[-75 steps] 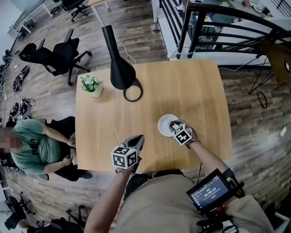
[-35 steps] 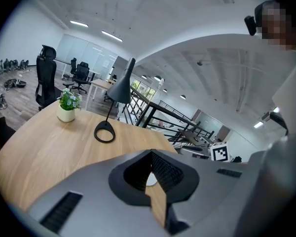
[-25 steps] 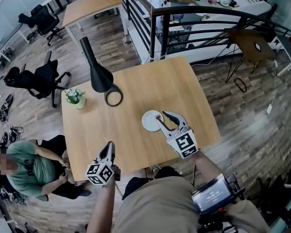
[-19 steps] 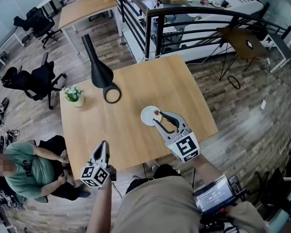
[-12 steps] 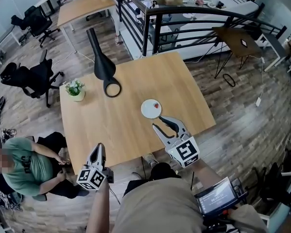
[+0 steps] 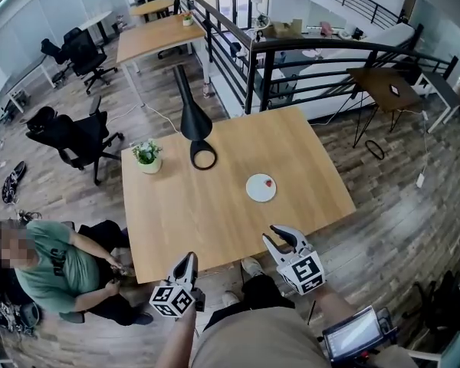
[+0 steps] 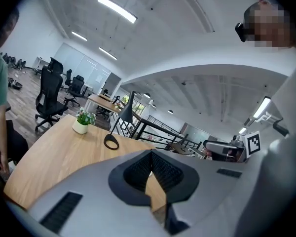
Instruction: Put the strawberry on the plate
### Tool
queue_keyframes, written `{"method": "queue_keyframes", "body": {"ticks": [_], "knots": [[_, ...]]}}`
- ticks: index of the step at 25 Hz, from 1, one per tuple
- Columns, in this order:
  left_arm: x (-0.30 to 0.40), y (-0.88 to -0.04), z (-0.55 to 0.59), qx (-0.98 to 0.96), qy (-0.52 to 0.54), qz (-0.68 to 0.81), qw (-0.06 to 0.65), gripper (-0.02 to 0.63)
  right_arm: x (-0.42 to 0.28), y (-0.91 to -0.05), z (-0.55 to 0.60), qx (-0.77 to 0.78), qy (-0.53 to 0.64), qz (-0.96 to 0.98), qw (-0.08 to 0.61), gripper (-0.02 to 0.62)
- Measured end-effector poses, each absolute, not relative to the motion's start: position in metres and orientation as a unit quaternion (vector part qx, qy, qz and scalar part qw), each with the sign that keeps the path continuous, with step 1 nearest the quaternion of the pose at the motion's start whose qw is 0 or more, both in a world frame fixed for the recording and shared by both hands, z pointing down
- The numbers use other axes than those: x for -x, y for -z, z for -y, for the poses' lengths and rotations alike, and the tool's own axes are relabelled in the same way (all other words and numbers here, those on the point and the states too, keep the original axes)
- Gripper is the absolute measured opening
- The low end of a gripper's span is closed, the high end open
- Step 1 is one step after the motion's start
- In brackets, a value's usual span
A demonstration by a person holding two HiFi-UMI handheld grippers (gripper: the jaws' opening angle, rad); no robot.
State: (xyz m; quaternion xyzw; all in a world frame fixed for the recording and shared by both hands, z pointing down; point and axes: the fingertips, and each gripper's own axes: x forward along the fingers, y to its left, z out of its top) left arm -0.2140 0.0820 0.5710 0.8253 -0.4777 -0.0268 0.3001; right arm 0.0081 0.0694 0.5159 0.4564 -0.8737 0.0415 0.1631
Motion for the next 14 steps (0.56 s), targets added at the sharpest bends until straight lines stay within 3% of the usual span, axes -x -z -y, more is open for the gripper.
{"method": "queue_keyframes", "body": {"ticks": [14], "knots": [[0.239,-0.561,-0.119,-0.834,0.031,0.464,0.295,0.002,0.026,-0.516,-0.109,-0.466,-0.043,0.872,0.145,0.109]]}}
